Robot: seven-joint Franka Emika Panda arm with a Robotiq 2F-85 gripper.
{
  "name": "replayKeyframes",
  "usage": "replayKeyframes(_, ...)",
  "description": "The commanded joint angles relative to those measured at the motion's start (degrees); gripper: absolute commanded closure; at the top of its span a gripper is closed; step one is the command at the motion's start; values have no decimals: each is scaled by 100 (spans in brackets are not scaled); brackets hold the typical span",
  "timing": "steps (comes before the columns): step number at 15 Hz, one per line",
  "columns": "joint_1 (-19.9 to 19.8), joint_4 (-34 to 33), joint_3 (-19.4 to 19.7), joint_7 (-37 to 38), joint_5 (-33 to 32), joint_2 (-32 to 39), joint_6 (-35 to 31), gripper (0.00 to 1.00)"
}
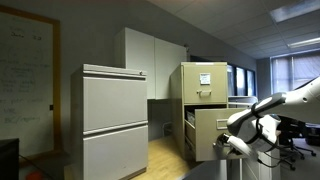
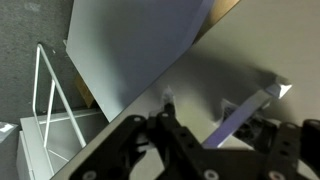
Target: Open the bottom drawer on the beige filing cabinet
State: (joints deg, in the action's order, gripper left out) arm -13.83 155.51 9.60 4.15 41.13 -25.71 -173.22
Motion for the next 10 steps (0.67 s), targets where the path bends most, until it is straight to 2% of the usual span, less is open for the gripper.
replayKeyframes(1,35,872,-119,58,60,-55,46,19)
replayKeyframes(2,32,957,-132,101,76,-78,-23,12)
replayKeyframes(4,-61,368,-306,-131,681,523,-109,0)
replayKeyframes(10,250,423,-629,-367,2212,393,-1150,0)
